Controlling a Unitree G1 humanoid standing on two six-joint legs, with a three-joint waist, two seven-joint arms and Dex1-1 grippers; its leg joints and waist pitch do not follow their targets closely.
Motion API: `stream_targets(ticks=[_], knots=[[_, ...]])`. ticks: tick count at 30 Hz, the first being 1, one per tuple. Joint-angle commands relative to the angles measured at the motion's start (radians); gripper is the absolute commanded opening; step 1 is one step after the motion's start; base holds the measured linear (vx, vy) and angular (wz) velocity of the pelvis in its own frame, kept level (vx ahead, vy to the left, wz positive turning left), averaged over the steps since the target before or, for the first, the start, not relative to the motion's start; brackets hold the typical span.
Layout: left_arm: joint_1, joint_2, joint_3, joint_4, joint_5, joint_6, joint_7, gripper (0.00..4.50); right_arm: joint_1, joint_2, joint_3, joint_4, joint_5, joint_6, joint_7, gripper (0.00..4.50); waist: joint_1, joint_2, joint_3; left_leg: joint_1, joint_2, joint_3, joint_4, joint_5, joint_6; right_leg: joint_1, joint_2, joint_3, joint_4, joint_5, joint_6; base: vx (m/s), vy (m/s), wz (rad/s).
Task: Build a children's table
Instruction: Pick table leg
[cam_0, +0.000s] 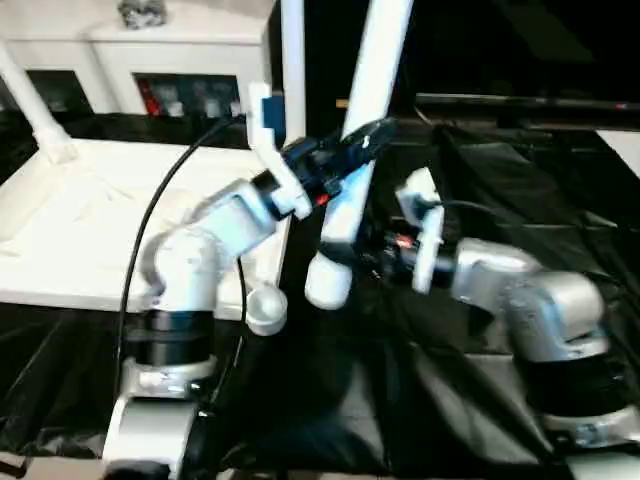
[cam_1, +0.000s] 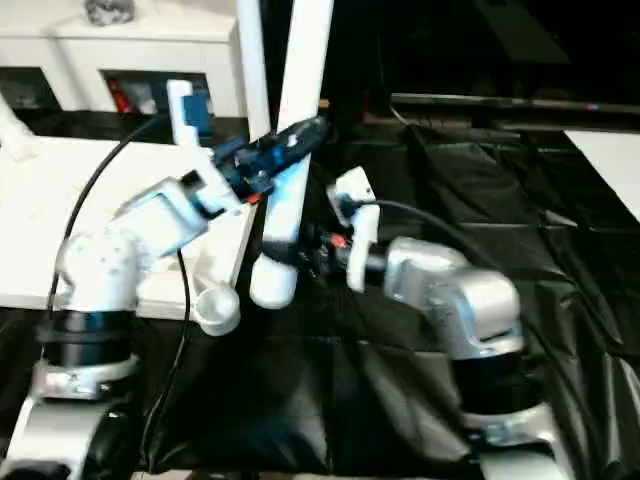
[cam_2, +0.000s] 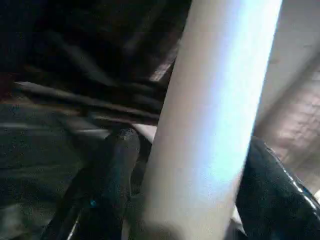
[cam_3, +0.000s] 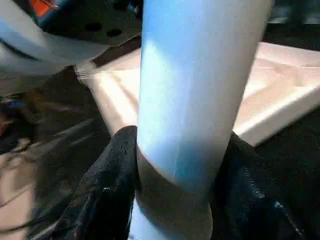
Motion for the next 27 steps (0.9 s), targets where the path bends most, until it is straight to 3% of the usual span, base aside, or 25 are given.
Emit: stream_targets(ticks=[1, 3, 6, 13, 19, 21, 23, 26, 27], knots=[[0.007, 0.003, -0.009, 0.021, 0.1, -0.019, 0.114, 2.97, -0.01, 0.019, -0.002, -0.089, 0.0, -0.036, -0.023, 1.88, -0.004, -0.006, -0.08, 0.035, 0.058, -0.028, -0.08, -0.16, -0.045, 0.046, -0.068, 0.041, -0.08, -0.072, -0.174, 0.0, 0.0, 0.0], [0.007, -0.011, -0.028, 0.028, 0.171, -0.071, 0.185, 2.79, 0.001, 0.035, 0.017, -0.116, -0.013, -0.033, -0.053, 1.87, -0.002, 0.0, -0.08, 0.036, 0.06, -0.032, -0.081, -0.165, -0.05, 0.045, -0.066, 0.041, -0.081, -0.07, -0.146, 0.0, 0.0, 0.0], [-0.003, -0.03, -0.009, 0.045, 0.181, -0.102, 0.226, 2.62, 0.004, 0.043, 0.021, -0.125, -0.016, -0.031, -0.065, 1.87, -0.004, 0.0, -0.079, 0.036, 0.058, -0.031, -0.081, -0.175, -0.058, 0.042, -0.065, 0.041, -0.082, -0.068, -0.151, 0.0, 0.0, 0.0], [-0.015, -0.088, 0.025, 0.013, 0.119, -0.12, 0.226, 2.02, 0.009, 0.065, 0.025, -0.148, -0.026, -0.024, -0.107, 1.87, -0.004, 0.003, -0.077, 0.035, 0.057, -0.032, -0.082, -0.21, -0.065, 0.041, -0.066, 0.041, -0.085, -0.098, -0.159, 0.0, 0.0, 0.0], [-0.005, -0.099, 0.015, -0.003, 0.103, -0.127, 0.195, 1.9, 0.008, 0.062, 0.029, -0.153, -0.034, -0.021, -0.113, 1.87, -0.006, 0.002, -0.077, 0.036, 0.058, -0.033, -0.084, -0.217, -0.064, 0.039, -0.065, 0.041, -0.087, -0.107, -0.153, 0.0, 0.0, 0.0], [-0.001, -0.093, 0.011, -0.004, 0.096, -0.128, 0.171, 1.89, 0.008, 0.053, 0.019, -0.155, -0.006, 0.008, -0.093, 1.87, -0.007, 0.001, -0.076, 0.036, 0.058, -0.032, -0.084, -0.218, -0.065, 0.039, -0.065, 0.042, -0.088, -0.108, -0.15, 0.0, 0.0, 0.0], [0.003, -0.076, 0.003, -0.003, 0.088, -0.126, 0.129, 1.88, 0.003, 0.046, 0.007, -0.149, 0.009, 0.028, -0.086, 2.43, -0.006, 0.001, -0.076, 0.037, 0.057, -0.032, -0.085, -0.217, -0.064, 0.039, -0.065, 0.042, -0.088, -0.113, -0.149, 0.0, 0.0, 0.0], [0.007, -0.04, -0.006, -0.003, 0.069, -0.109, 0.06, 1.88, -0.009, 0.016, -0.015, -0.127, 0.024, 0.052, -0.062, 2.65, -0.005, 0.003, -0.076, 0.037, 0.057, -0.031, -0.084, -0.217, -0.064, 0.038, -0.065, 0.042, -0.087, -0.11, -0.15, 0.0, 0.0, 0.0], [0.006, -0.001, -0.003, 0.003, 0.032, -0.085, -0.032, 1.88, -0.021, -0.036, -0.03, -0.111, 0.049, 0.076, -0.002, 2.76, -0.004, 0.002, -0.077, 0.039, 0.056, -0.031, -0.084, -0.217, -0.067, 0.039, -0.064, 0.041, -0.085, -0.109, -0.151, 0.0, 0.0, 0.0]])
